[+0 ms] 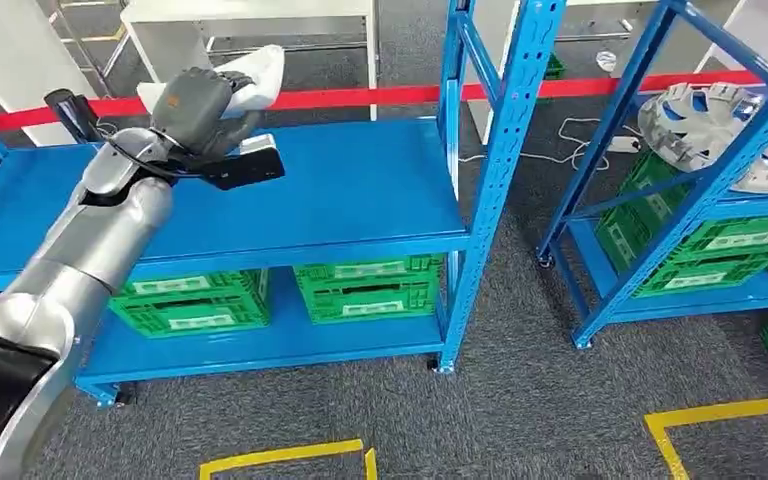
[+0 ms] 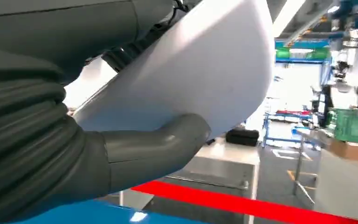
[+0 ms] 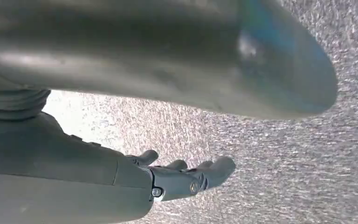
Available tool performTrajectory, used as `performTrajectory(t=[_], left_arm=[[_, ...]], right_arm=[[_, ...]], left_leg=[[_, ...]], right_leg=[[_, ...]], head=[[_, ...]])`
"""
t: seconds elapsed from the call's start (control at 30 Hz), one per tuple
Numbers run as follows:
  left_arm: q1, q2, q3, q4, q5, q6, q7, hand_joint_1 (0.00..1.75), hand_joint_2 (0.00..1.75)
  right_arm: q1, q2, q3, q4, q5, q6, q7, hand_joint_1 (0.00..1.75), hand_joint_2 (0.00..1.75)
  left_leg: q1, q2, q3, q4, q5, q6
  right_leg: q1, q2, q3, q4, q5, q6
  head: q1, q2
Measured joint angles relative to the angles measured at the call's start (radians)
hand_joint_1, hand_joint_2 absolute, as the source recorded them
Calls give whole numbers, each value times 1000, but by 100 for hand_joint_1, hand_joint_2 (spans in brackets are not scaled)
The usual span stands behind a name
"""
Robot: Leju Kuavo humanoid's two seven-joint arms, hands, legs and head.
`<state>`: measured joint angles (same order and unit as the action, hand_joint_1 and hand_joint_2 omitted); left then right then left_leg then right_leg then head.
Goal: Take the parts from the cabinet and place them on the table.
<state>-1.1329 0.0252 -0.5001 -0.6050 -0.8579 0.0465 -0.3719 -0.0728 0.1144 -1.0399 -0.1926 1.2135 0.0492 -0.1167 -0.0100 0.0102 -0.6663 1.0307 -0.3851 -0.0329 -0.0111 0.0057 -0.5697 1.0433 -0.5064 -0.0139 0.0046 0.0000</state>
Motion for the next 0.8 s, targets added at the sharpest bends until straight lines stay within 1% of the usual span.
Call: performTrajectory(t=[0.03, 0.07, 0.1, 0.13, 0.17, 0.2, 0.23, 0.27, 0.3, 0.33, 0.37, 0.4, 0.43, 0.47, 0.5, 0.53, 0.57, 0.6, 0.63, 0.67, 0.7, 0.73, 0.77, 0.8], left_arm=[[-1, 1, 0, 3, 0, 0, 0, 175, 175], [-5, -1, -2, 6, 0, -2, -2, 175, 175], [-8, -9, -7, 10, -1, -2, -2, 175, 175], [-10, -17, -10, 12, -2, -5, -1, 175, 175], [-10, -28, -16, 16, -3, -7, 3, 175, 175], [-10, -43, -20, 21, -3, -9, 8, 175, 175], [-10, -58, -24, 24, -3, -9, 14, 175, 175], [-10, -77, -26, 27, -5, -7, 21, 175, 175], [-11, -89, -27, 28, -9, -4, 26, 175, 175], [-13, -100, -29, 28, -10, -2, 27, 175, 175], [-17, -109, -30, 28, -11, 1, 29, 175, 175], [-19, -118, -31, 28, -13, 3, 29, 175, 175], [-20, -117, -32, 30, -13, 5, 30, 175, 175], [-23, -117, -32, 32, -13, 5, 32, 175, 175], [-24, -113, -32, 34, -13, 5, 32, 175, 175], [-25, -113, -32, 35, -13, 6, 31, 175, 175], [-29, -111, -32, 37, -13, 6, 29, 175, 175], [-30, -107, -32, 37, -13, 6, 27, 175, 175], [-30, -105, -32, 38, -13, 6, 28, 175, 175], [-29, -103, -32, 41, -13, 6, 26, 175, 175], [-26, -102, -32, 43, -13, 6, 26, 175, 175], [-23, -100, -32, 45, -13, 6, 26, 175, 175], [-22, -99, -32, 45, -13, 6, 26, 175, 175], [-22, -98, -32, 45, -13, 6, 26, 175, 175]], right_arm=[[-2, 1, 0, 0, 0, 0, 0, 0, 0], [-2, 1, -2, 0, -3, -1, 0, 0, 0], [-2, 0, -4, 0, -5, -1, 0, 0, 0], [-1, 0, -5, 0, -9, -1, 2, 0, 0], [-1, 0, -6, 0, -10, -1, 3, 0, 0], [-1, 0, -7, 0, -12, -2, 6, 0, 0], [-2, -1, -8, 0, -12, -3, 8, 0, 0], [-2, -1, -10, 0, -14, -5, 9, 0, 0], [-2, -1, -13, 0, -20, -9, 9, 0, 0], [-3, -1, -16, 0, -21, -15, 9, 0, 0], [-3, -1, -19, 0, -23, -20, 8, 0, 0], [-4, -1, -22, 0, -24, -25, 4, 0, 0], [-4, -1, -24, 0, -29, -33, -2, 0, 0], [-4, 0, -25, 0, -29, -38, -7, 0, 0], [-2, 0, -26, 0, -30, -40, -13, 0, 0], [-1, 0, -27, 0, -30, -43, -18, 0, 0], [1, 0, -28, 0, -30, -45, -20, 0, 0], [1, 1, -29, 0, -30, -48, -21, 0, 0], [0, 0, -29, 0, -30, -50, -21, 0, 0], [-1, 0, -29, 0, -30, -51, -21, 0, 0], [-1, 0, -29, 0, -30, -51, -21, 0, 0], [-1, 0, -29, 0, -30, -51, -21, 0, 0], [-1, 0, -29, 0, -30, -51, -21, 0, 0], [-1, 0, -29, 0, -30, -51, -21, 0, 0]], left_leg=[[4, -6, -12, 9, -17, -5], [5, -7, -27, 50, -75, -10], [8, -7, -45, 114, -132, -16], [11, -7, -64, 190, -181, -21], [13, -7, -78, 260, -214, -23], [15, -7, -78, 306, -217, -25], [16, -7, -60, 304, -195, -25], [17, -7, -20, 262, -159, -23], [17, -7, 43, 181, -128, -20], [17, -8, 113, 86, -122, -16], [16, -10, 162, 9, -159, -11], [9, -12, 181, -20, -164, -4], [8, -13, 167, -20, -156, 3], [4, -13, 162, -18, -154, 9], [4, -12, 159, -24, -145, 22], [12, -6, 158, -36, -128, 35], [9, -4, 150, -38, -114, 45], [10, -4, 133, -38, -100, 47], [9, -5, 119, -36, -90, 49], [7, -5, 101, -32, -79, 51], [6, -5, 86, -27, -70, 50], [6, -6, 70, -21, -62, 49], [6, -6, 53, -14, -55, 46], [6, -6, 38, -6, -49, 43]], right_leg=[[-5, -5, -5, -5, 13, -5], [-7, -5, -16, -7, 24, -13], [-7, -6, -28, -7, 32, -13], [-7, -7, -39, -7, 41, -13], [-7, -9, -51, -6, 50, -12], [-7, -11, -64, -6, 61, -11], [-7, -12, -76, -6, 70, -9], [-7, -13, -88, -5, 79, -7], [-7, -14, -98, -5, 89, -3], [-7, -13, -104, -5, 97, 1], [-5, -12, -109, -4, 103, 7], [-5, -12, -109, -4, 112, 13], [-7, -11, -108, -10, 124, 21], [-11, -9, -109, -16, 134, 28], [-9, -6, -109, -24, 143, 37], [-14, -4, -117, -20, 139, 42], [-11, -4, -132, 10, 86, 42], [-12, -4, -153, 76, 19, 44], [-12, -4, -172, 143, -26, 46], [-11, -4, -194, 229, -66, 48], [-10, -4, -202, 283, -74, 48], [-10, -4, -191, 295, -57, 47], [-9, -4, -155, 261, -23, 45], [-9, -4, -100, 188, 7, 43]], head=[[1, 0], [-3, 0], [-4, 0], [-4, 0], [-4, 0], [-4, 0], [-4, 0], [-4, 0], [-4, 0], [-4, 0], [-4, 0], [-2, 0], [-3, 0], [-5, 0], [-5, 0], [-6, 0], [-3, 0], [-2, 0], [-2, 0], [-2, 0], [-2, 0], [-2, 0], [-2, 0], [-2, 0]])
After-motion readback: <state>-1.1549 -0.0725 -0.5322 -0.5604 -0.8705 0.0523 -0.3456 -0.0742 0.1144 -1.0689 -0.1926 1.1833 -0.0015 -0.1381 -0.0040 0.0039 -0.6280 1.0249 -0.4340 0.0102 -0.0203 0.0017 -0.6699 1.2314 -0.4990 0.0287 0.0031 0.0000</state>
